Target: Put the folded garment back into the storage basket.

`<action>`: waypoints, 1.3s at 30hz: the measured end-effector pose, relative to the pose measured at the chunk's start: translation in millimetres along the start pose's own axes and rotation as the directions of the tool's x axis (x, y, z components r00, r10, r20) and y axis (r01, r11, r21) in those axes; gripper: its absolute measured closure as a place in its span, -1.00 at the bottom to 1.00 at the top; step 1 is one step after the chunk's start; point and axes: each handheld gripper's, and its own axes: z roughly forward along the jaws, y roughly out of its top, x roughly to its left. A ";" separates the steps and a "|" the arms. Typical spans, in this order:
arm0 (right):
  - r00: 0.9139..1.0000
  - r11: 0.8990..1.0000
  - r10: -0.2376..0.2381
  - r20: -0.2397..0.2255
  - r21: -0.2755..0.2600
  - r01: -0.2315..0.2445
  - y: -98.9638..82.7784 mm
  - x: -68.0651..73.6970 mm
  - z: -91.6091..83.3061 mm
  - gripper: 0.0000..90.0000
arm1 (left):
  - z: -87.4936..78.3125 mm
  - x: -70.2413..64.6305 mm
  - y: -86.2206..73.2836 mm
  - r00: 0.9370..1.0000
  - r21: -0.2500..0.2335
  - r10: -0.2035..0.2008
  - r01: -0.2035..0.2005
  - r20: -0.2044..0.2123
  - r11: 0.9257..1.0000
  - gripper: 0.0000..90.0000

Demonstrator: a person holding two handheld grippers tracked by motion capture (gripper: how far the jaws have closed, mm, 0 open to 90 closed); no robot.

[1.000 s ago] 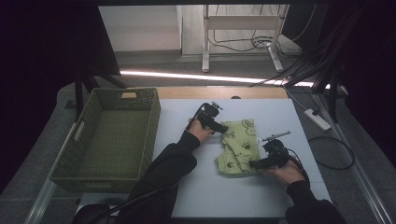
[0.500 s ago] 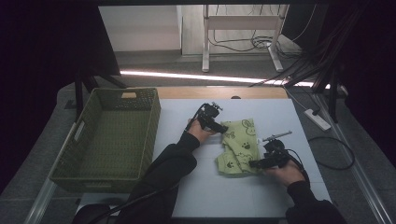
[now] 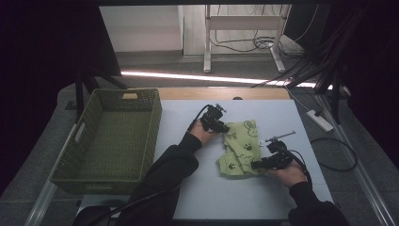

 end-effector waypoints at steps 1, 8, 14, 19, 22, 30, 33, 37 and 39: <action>1.000 1.000 0.003 -0.001 0.004 -0.003 0.3 0.0 -0.2 0.32 | 0.1 0.1 -0.1 1.000 -0.001 -0.003 0.003 0.010 1.000 0.39; 0.999 0.999 0.039 -0.012 0.003 -0.039 2.1 -0.2 -1.0 0.53 | 0.2 -1.3 -2.9 0.999 -0.032 -0.008 0.009 0.035 0.999 0.82; 0.998 0.998 0.067 -0.004 -0.004 -0.067 2.6 0.2 -3.0 0.65 | -0.6 -7.6 -2.4 0.999 -0.036 0.042 -0.043 -0.021 0.998 0.86; 0.996 0.996 0.084 -0.012 -0.014 -0.084 2.8 2.5 -5.0 0.68 | -4.2 -11.2 -2.0 0.996 -0.043 0.076 -0.078 -0.056 0.996 0.87; 0.995 0.994 0.097 -0.030 -0.038 -0.099 3.0 3.2 -7.6 0.69 | -9.0 -11.6 0.0 0.993 -0.032 0.102 -0.104 -0.067 0.994 0.87; 0.991 0.991 0.110 -0.082 -0.067 -0.116 5.4 7.2 -14.3 0.71 | -24.0 -9.2 2.8 0.991 -0.025 0.117 -0.119 -0.067 0.993 0.88; 0.988 0.989 0.107 -0.113 -0.091 -0.117 8.0 12.9 -18.3 0.71 | -36.5 -8.5 6.0 0.989 -0.026 0.126 -0.128 -0.072 0.991 0.88; 0.988 0.989 0.095 -0.123 -0.098 -0.108 10.2 16.9 -20.8 0.71 | -45.1 -8.3 8.5 0.987 -0.023 0.139 -0.142 -0.080 0.990 0.88; 0.986 0.987 0.097 -0.139 -0.112 -0.112 11.1 18.6 -21.6 0.72 | -49.1 -8.2 9.1 0.986 -0.022 0.145 -0.148 -0.085 0.989 0.88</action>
